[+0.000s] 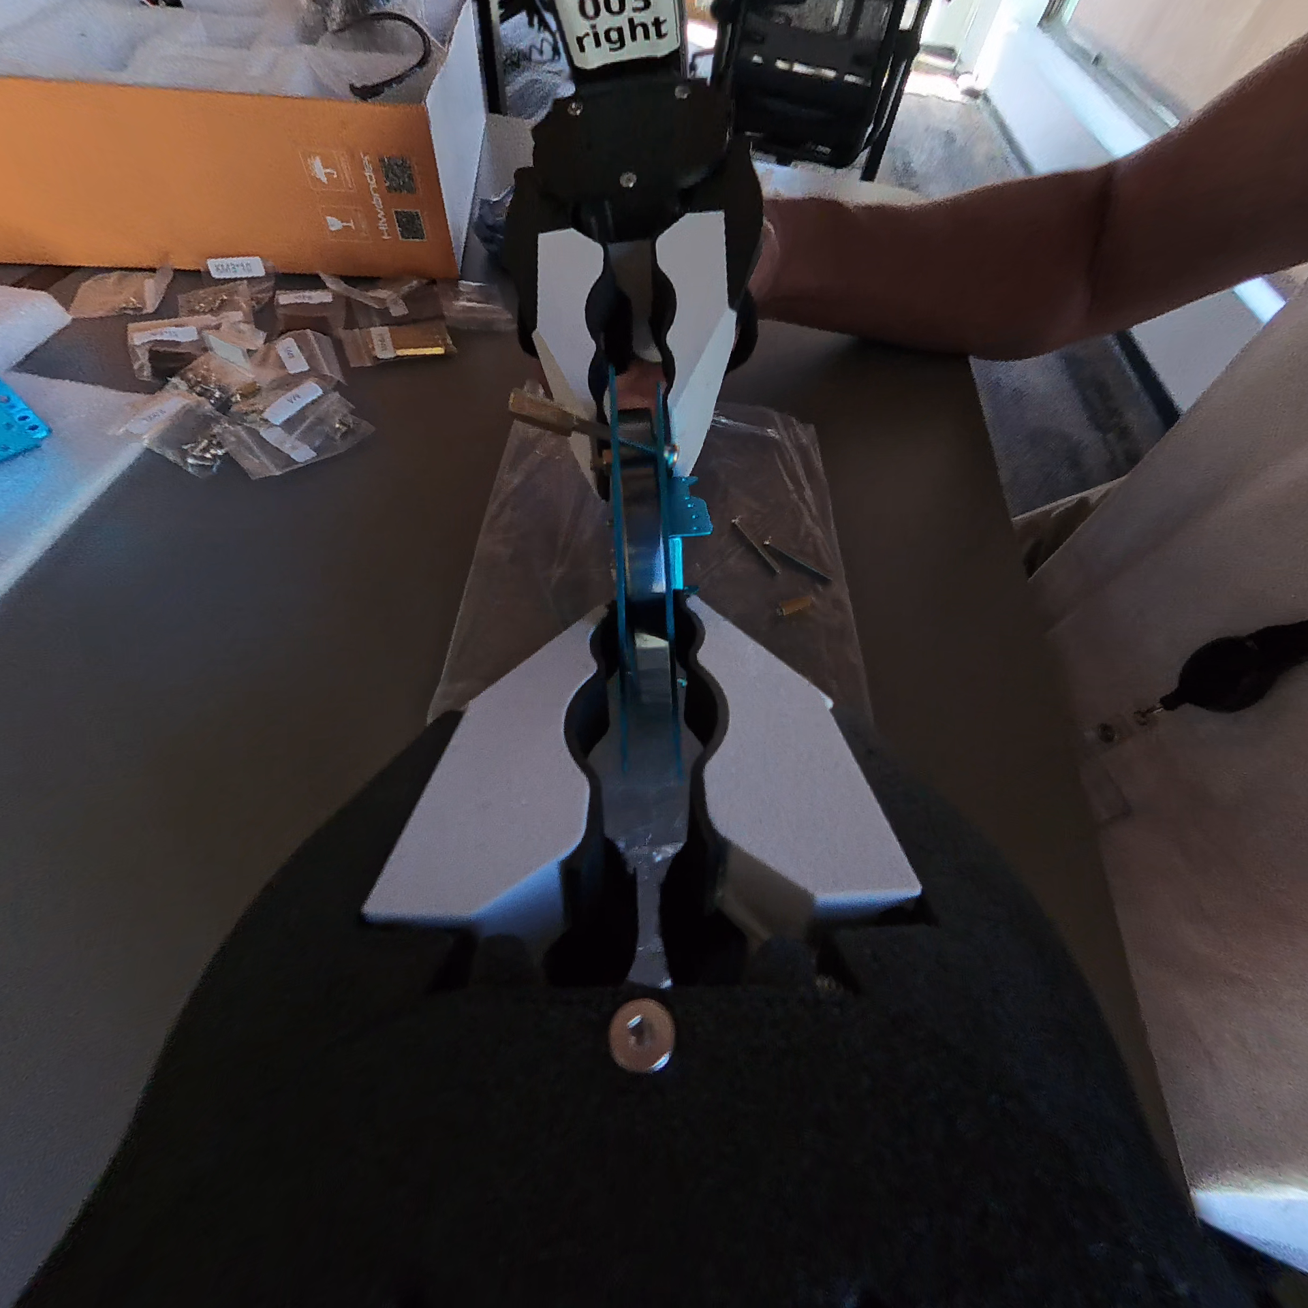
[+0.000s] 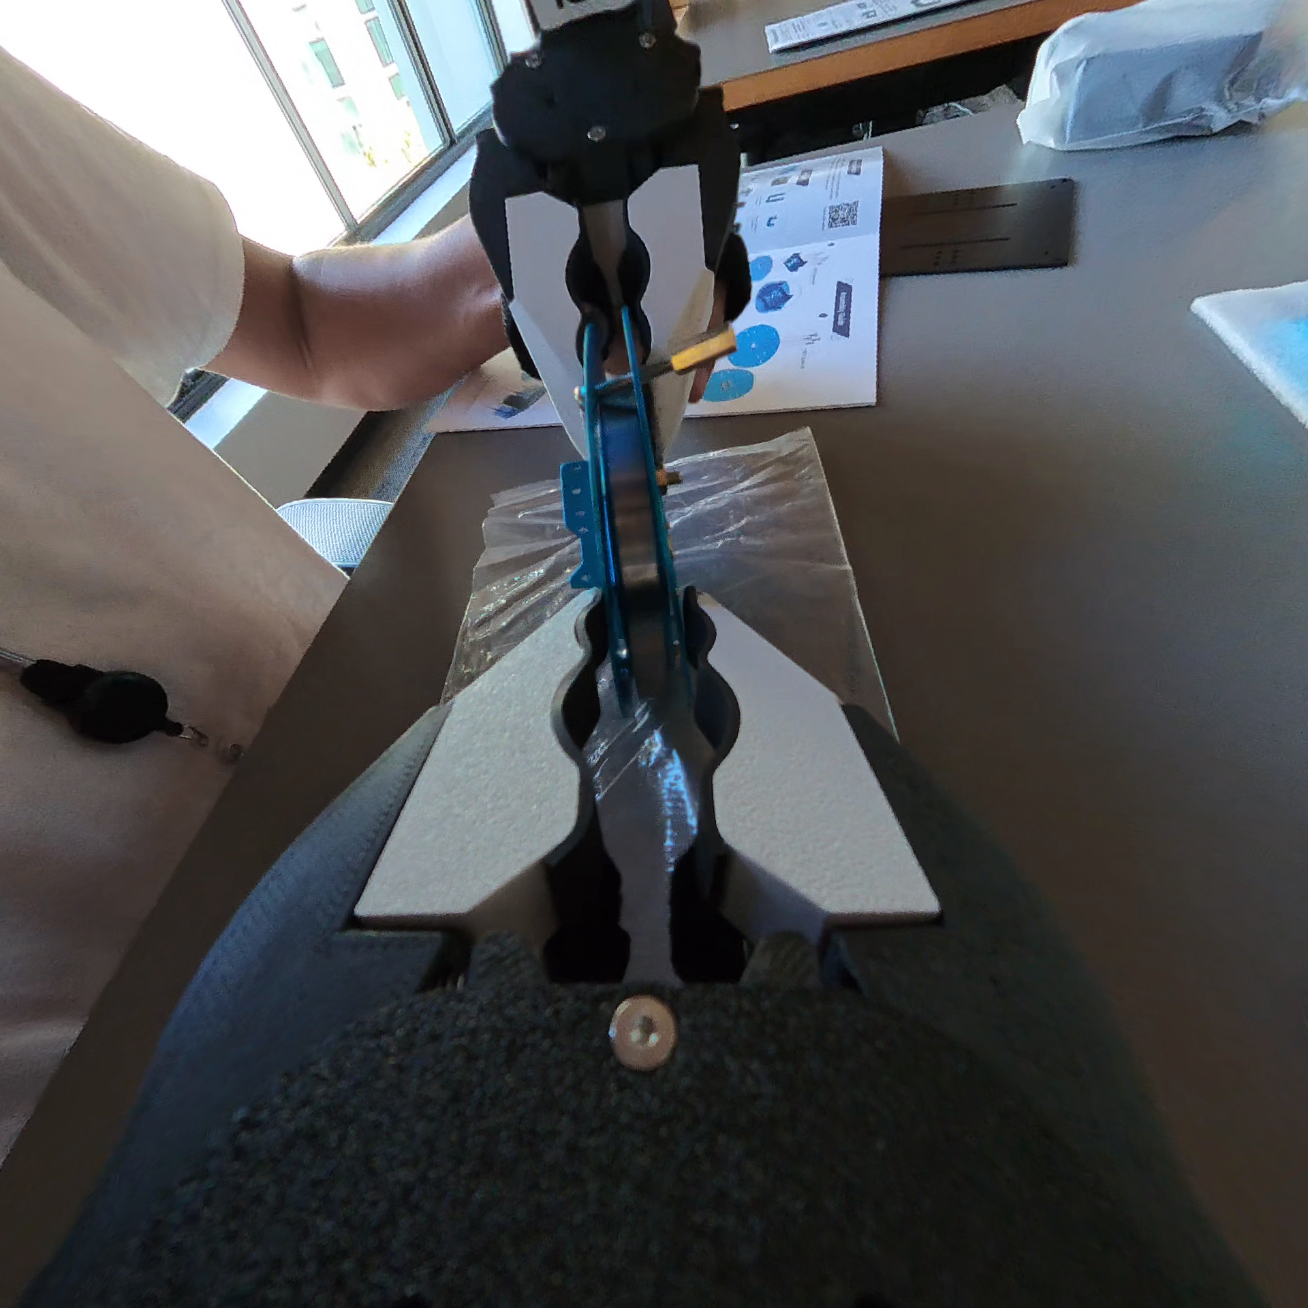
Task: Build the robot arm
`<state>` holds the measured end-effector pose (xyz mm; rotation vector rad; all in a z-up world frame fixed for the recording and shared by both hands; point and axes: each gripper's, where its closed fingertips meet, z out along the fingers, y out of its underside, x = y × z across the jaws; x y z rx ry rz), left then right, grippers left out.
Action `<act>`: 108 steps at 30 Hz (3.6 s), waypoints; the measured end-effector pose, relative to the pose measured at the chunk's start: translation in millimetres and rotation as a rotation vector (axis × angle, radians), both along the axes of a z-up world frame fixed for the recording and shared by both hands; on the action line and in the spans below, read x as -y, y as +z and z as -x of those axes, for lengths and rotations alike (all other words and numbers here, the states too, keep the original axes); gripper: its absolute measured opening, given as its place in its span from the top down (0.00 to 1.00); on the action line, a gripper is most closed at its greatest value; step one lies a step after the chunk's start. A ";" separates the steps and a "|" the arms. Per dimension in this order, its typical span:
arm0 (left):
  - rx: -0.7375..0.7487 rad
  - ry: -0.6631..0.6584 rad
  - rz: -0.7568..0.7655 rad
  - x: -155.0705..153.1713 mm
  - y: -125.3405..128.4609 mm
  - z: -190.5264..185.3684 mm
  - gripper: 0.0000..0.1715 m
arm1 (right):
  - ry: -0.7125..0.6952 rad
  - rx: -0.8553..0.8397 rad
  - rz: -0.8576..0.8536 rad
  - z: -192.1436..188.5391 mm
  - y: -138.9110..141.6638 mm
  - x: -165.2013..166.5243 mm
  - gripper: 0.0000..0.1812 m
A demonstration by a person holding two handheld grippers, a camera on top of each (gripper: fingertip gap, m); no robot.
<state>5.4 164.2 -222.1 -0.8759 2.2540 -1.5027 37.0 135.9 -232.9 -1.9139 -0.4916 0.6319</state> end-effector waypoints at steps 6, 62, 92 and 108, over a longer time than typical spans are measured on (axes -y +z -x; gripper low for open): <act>0.044 -0.012 -0.034 2.5 16.4 3.5 0.92 | 0.019 -0.039 -0.062 4.6 19.4 3.6 0.89; 0.108 0.097 -0.099 -27.9 19.6 3.1 0.93 | -0.174 0.141 -0.154 -0.4 22.1 -20.8 1.00; 0.104 0.141 -0.052 -43.6 8.1 -3.5 0.92 | -0.206 0.073 -0.092 -11.0 2.0 -29.7 0.99; 0.087 0.153 -0.078 -49.4 5.3 -2.8 0.91 | -0.206 -0.055 -0.065 -4.6 11.5 -43.5 0.88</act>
